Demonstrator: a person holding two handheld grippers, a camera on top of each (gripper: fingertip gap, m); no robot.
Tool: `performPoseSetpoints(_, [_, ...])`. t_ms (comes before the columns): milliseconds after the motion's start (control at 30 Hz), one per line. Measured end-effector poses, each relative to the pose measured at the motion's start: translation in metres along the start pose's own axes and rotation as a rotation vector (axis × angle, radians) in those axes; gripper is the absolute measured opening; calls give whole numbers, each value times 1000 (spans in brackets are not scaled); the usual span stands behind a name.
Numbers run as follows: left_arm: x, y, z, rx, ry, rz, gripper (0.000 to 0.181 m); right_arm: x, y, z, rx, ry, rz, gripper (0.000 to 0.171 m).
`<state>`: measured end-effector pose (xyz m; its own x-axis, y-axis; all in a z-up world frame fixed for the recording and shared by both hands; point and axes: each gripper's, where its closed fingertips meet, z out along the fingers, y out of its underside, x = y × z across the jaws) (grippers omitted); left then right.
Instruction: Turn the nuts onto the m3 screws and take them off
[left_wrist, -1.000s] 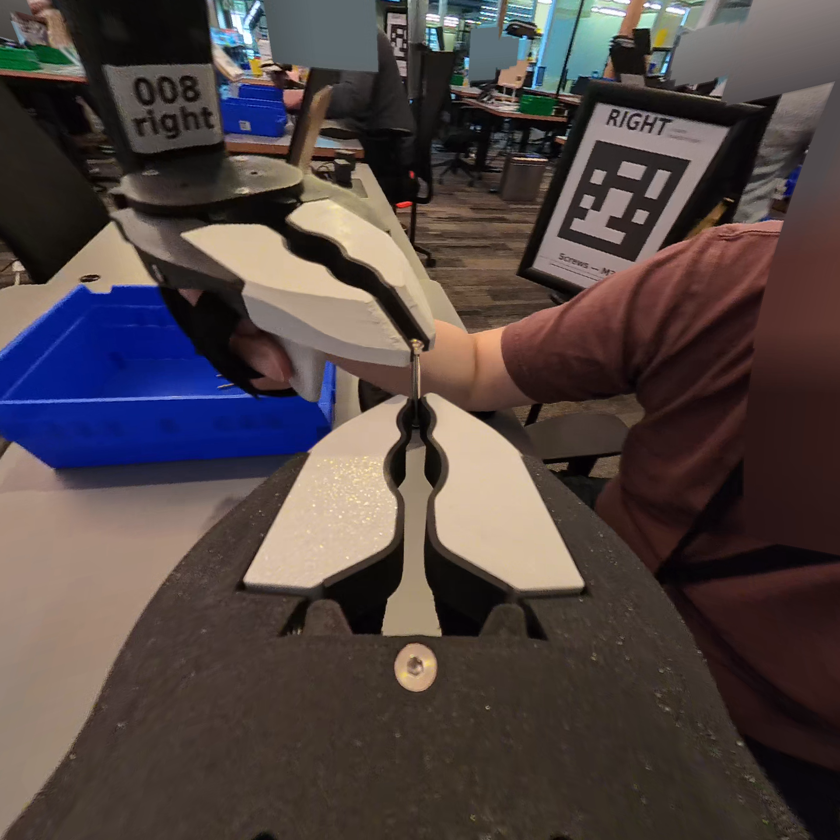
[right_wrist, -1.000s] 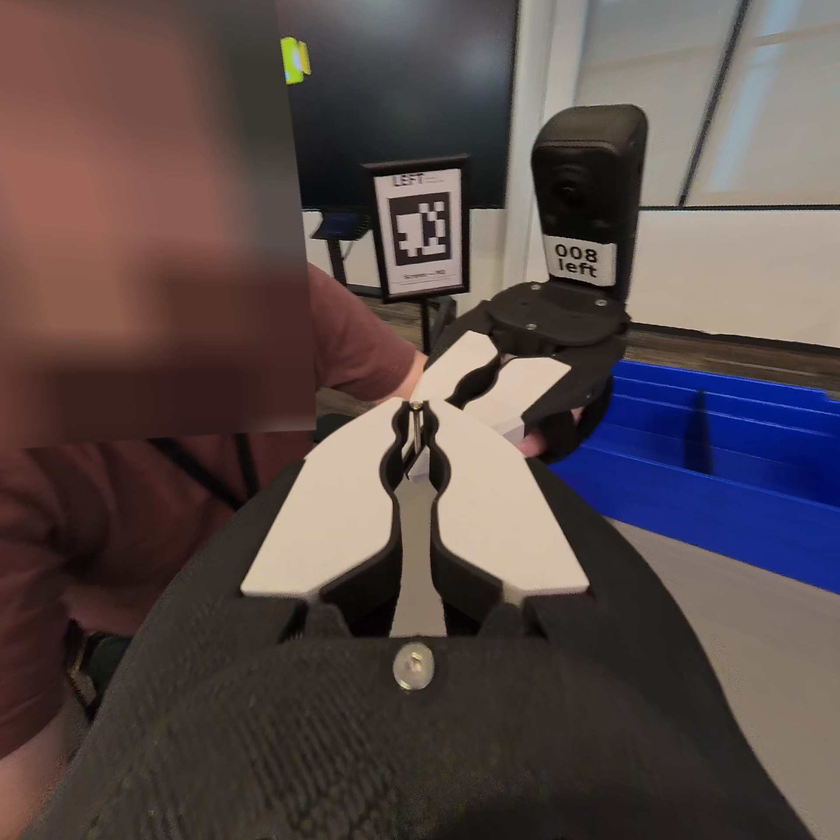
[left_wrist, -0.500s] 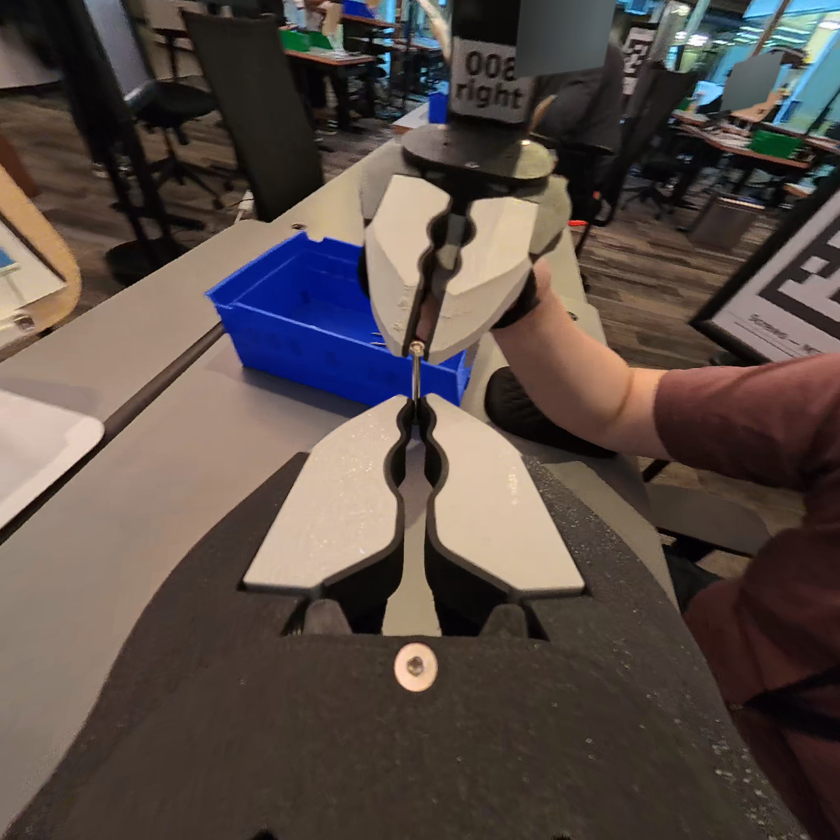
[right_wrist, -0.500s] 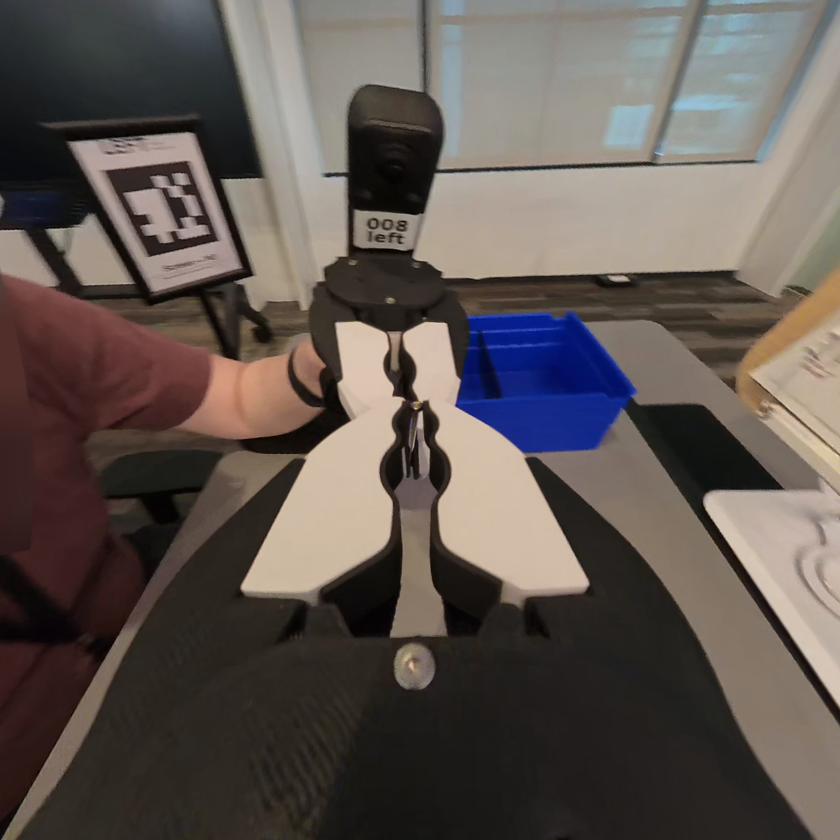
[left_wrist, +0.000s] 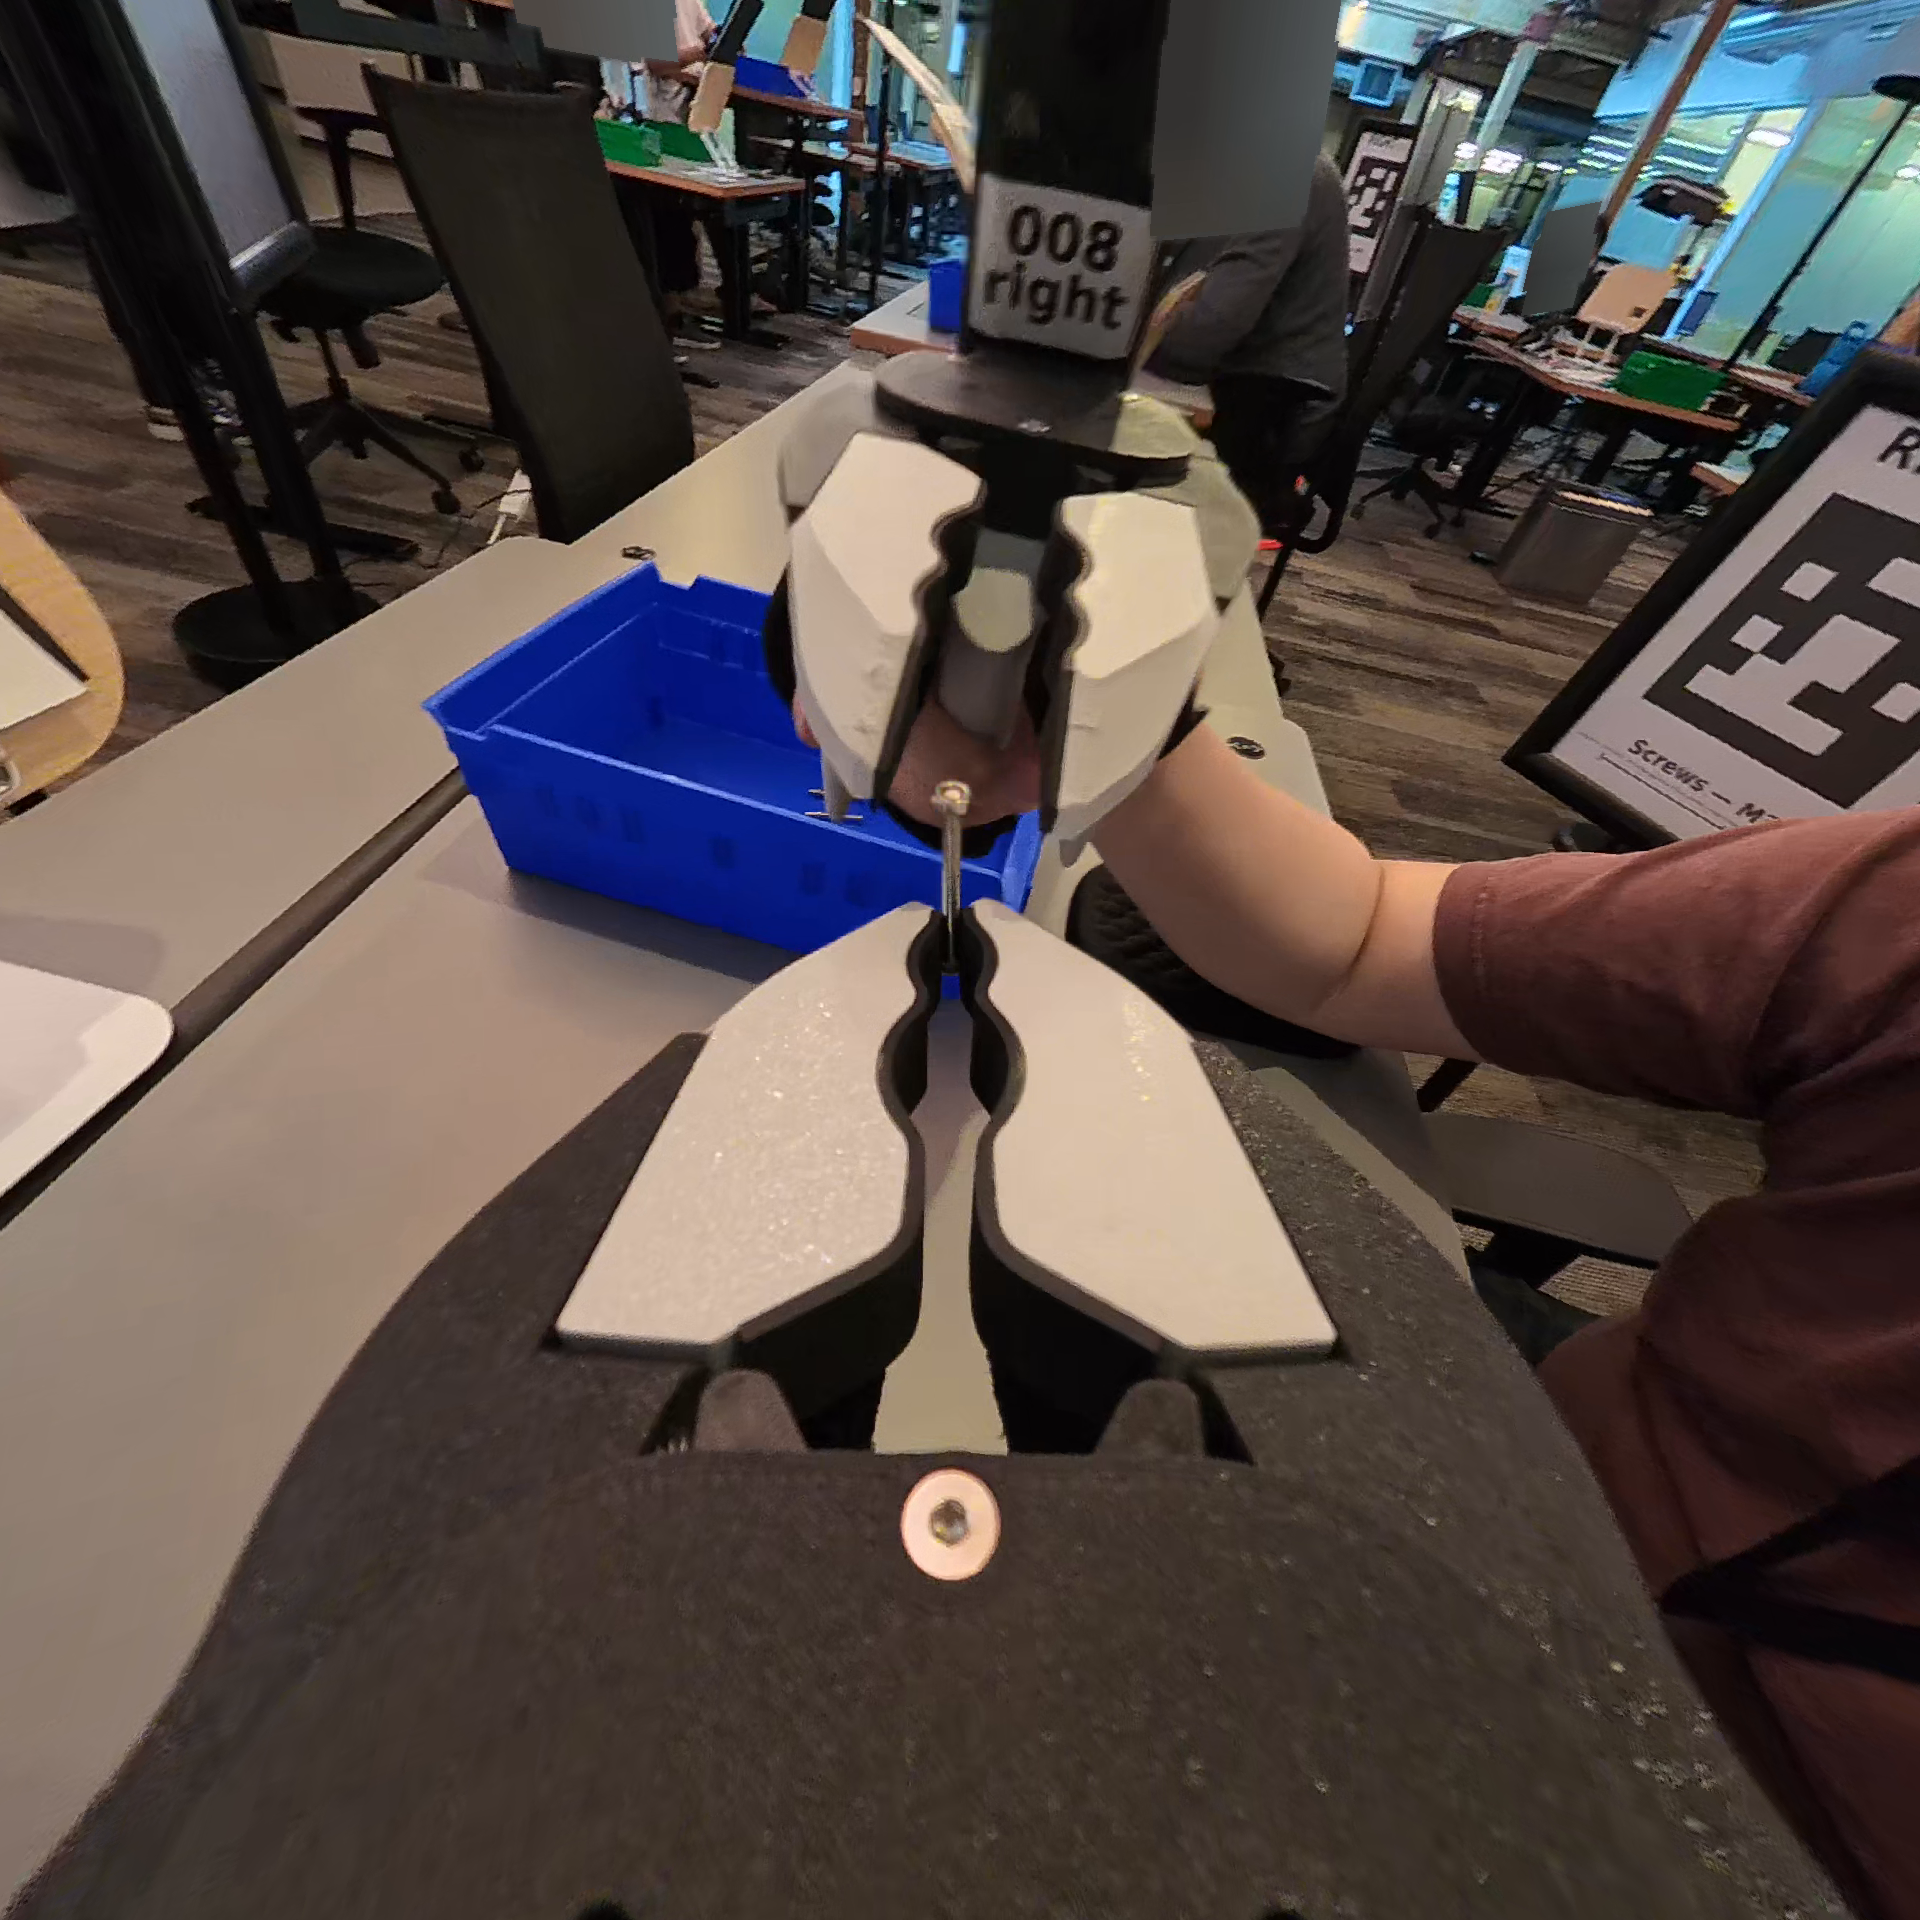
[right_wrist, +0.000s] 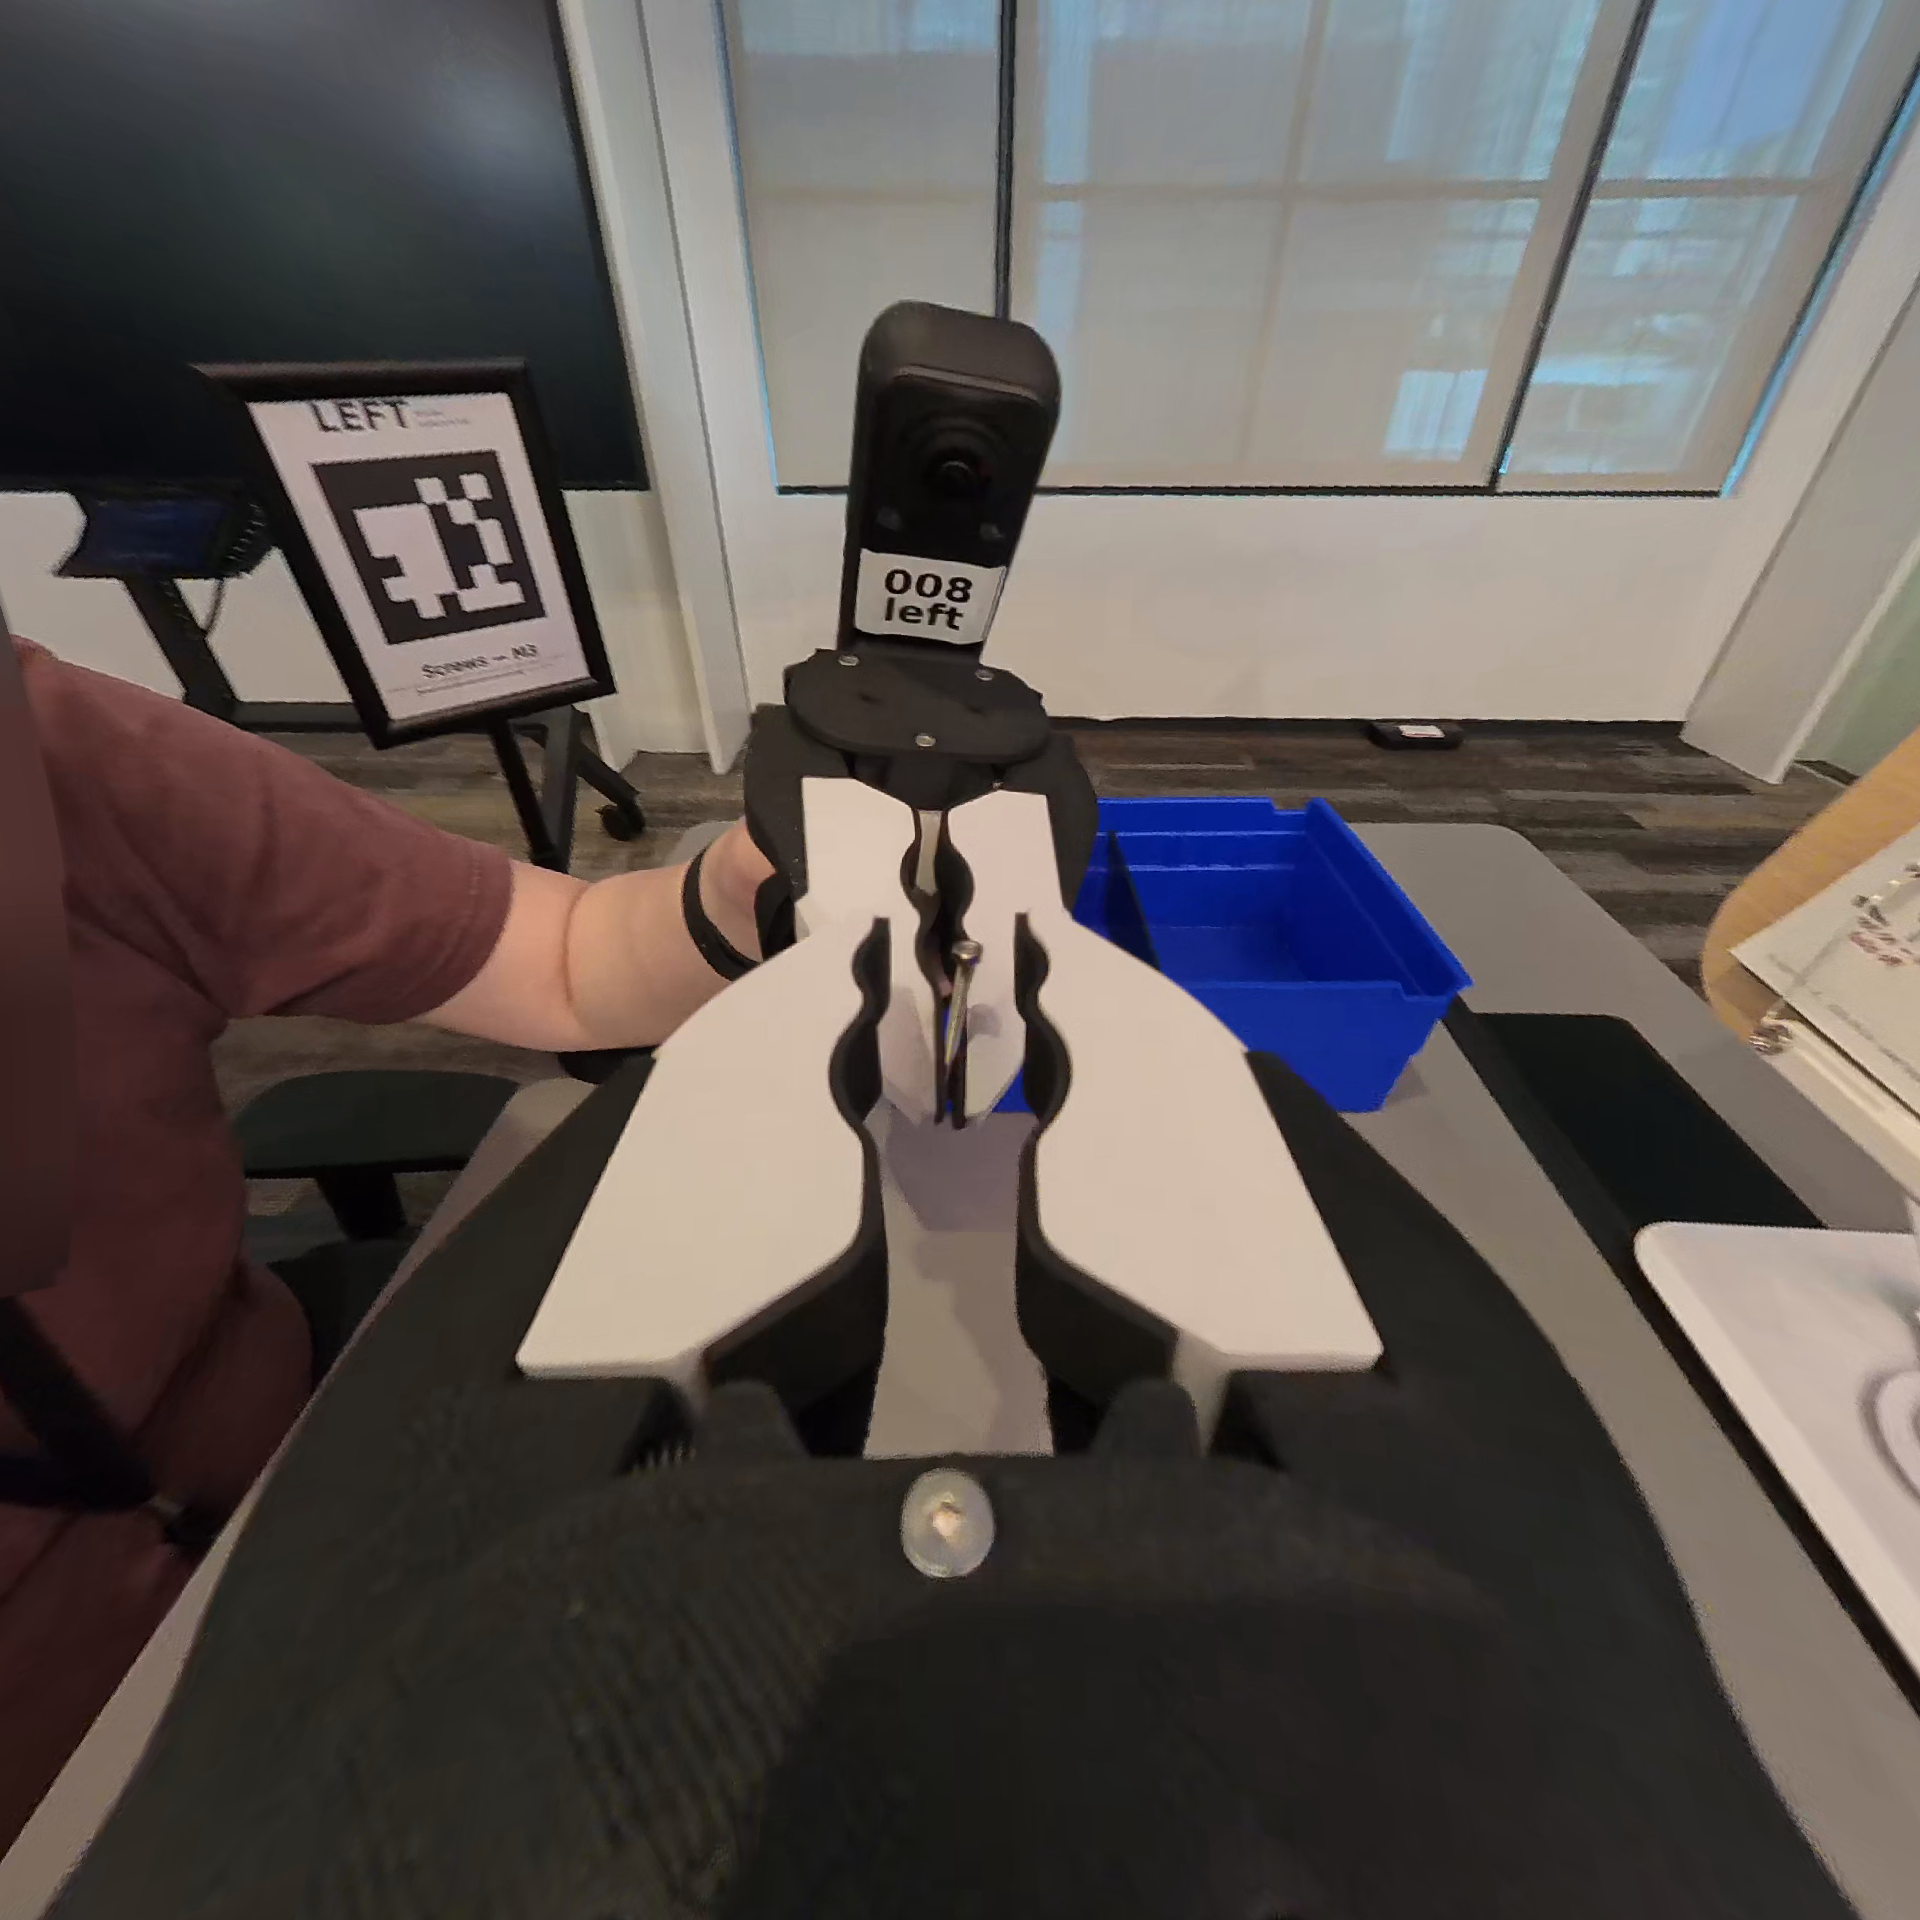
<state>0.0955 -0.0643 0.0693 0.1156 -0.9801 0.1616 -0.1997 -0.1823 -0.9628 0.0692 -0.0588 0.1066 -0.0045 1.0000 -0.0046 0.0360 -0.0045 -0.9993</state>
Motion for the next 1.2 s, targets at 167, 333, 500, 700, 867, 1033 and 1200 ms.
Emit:
performPoseSetpoints(167, [7,-1,1,4,23,19,2,-6,-2,-4,29,-62,-4,7])
performPoseSetpoints(333, [8,0,3,0,27,20,2,-6,0,-6,13,-77,18,8])
performPoseSetpoints(500, [8,-1,2,1,23,21,2,-7,1,-5,7,-86,32,6])
performPoseSetpoints(700, [-7,-1,-2,-9,-82,28,2,5,3,0,-27,33,107,6])
performPoseSetpoints(867, [-22,1,-6,-27,-190,38,2,19,6,5,-57,212,173,6])
performPoseSetpoints(1033, [-17,-1,-6,-16,-163,29,2,16,1,5,-49,227,114,23])
performPoseSetpoints(1200, [-10,-5,-6,2,-134,54,2,8,-10,-1,10,142,24,37])
